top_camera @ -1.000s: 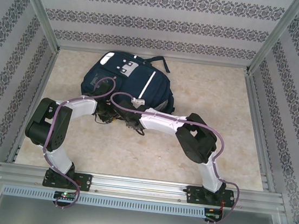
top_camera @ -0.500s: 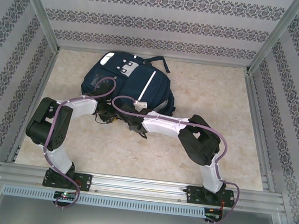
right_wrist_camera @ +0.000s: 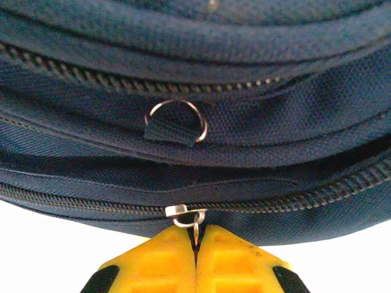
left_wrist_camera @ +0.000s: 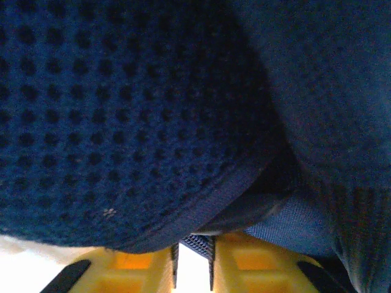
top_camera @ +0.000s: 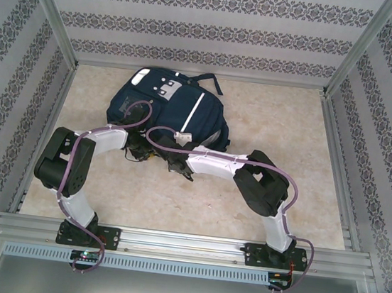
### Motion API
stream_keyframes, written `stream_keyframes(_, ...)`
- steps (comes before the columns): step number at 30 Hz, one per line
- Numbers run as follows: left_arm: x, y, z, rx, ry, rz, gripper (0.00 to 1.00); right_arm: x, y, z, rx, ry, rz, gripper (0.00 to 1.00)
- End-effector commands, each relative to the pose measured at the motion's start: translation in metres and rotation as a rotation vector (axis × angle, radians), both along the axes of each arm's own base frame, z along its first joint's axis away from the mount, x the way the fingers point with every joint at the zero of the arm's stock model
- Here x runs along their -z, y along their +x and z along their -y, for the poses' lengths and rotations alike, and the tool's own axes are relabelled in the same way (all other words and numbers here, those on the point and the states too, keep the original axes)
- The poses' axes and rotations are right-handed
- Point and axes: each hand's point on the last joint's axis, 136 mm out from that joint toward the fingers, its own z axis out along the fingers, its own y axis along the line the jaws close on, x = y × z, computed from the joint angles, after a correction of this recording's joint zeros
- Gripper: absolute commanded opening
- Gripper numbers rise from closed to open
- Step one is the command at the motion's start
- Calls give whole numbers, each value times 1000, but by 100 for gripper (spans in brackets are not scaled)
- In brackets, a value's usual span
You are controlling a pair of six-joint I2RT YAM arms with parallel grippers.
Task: Pack the student bag
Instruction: Zip the student bag at the middle-left of the table.
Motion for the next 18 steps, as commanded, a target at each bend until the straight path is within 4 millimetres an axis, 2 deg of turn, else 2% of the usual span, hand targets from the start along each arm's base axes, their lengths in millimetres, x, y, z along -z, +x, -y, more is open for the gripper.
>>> stream_keyframes(1,8,-2,-3,5,19,-32,7,7,-3,15,-10,-54,-7,0)
stream_keyframes(2,7,-2,-6,-2,30,-35,0,3,-4,17,-9,-51,-1,0)
stream_keyframes(7,10,-7,-36,-54,93,-63,0,-14,-8,35,6,-48,16,0)
stream_keyframes(13,5,-13,-90,-147,139,-79,0,-25,-9,79,63,-57,18,0)
stream_keyframes(16,-1,-10,-117,-183,159,-67,0,-27,-6,99,82,-67,17,0)
stream_keyframes(18,-7,-4,-127,-196,151,-54,0,-30,-4,106,65,-81,18,0)
